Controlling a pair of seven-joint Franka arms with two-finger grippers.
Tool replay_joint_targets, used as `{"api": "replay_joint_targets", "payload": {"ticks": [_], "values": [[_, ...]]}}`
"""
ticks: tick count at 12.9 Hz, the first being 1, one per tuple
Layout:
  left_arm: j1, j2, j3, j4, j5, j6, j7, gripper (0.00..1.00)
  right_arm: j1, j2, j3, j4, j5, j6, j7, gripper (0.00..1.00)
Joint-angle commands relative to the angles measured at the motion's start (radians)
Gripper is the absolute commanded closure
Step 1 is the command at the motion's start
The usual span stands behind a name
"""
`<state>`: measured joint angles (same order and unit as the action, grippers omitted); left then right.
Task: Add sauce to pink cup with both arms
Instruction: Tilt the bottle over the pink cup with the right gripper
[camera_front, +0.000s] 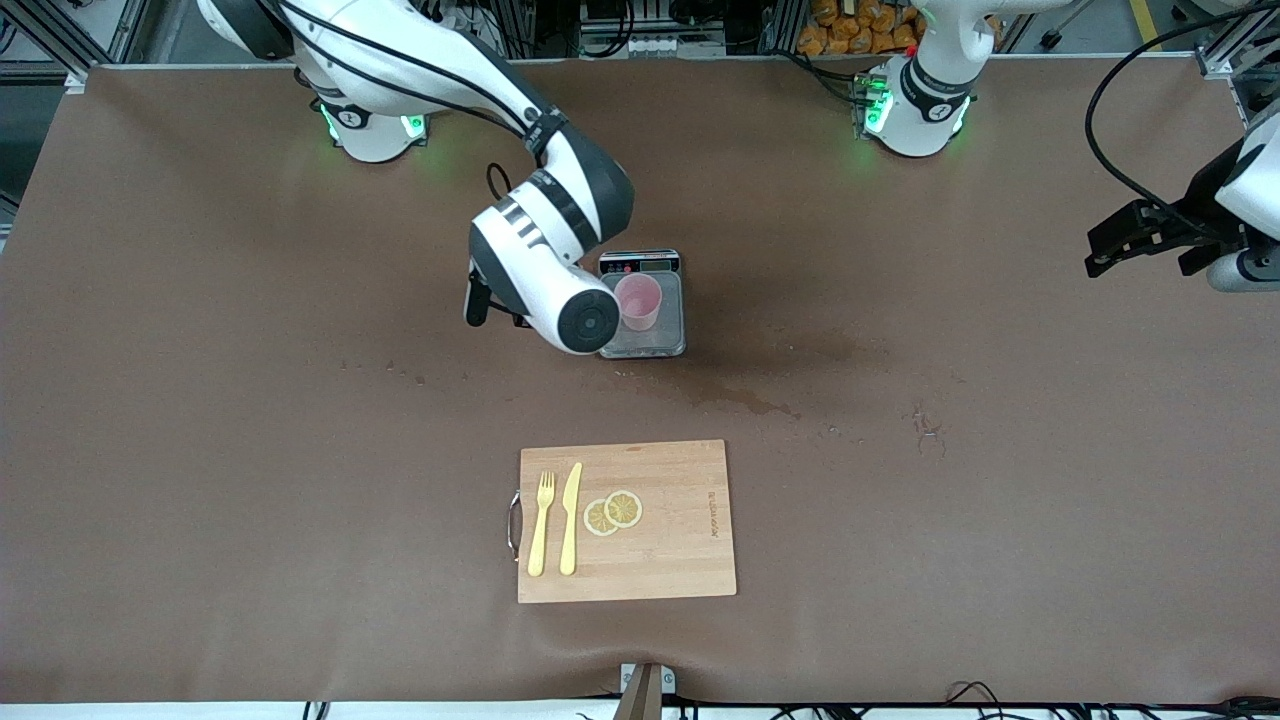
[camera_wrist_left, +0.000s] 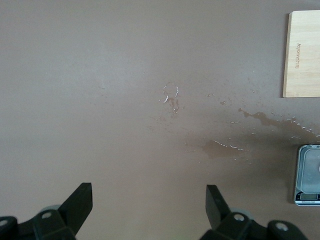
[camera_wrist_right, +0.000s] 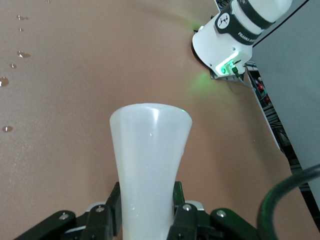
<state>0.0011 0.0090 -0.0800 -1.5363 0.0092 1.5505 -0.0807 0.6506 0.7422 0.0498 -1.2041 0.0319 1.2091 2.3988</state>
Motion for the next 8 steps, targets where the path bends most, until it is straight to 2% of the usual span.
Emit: {"api": "replay_joint_targets", "payload": {"ticks": [1,8], "values": [[-0.006,-0.023,0.002,-0.015,0.005,-0.012,-0.013,0.0,0.029,0.046,-0.01,0.081,-0.033,-0.034,0.037,0.58],[-0.006,-0.024,0.0,-0.013,0.005,-0.012,-0.013,0.0,0.049,0.069,-0.011,0.083,-0.072,-0.048,0.051,0.61]]}}
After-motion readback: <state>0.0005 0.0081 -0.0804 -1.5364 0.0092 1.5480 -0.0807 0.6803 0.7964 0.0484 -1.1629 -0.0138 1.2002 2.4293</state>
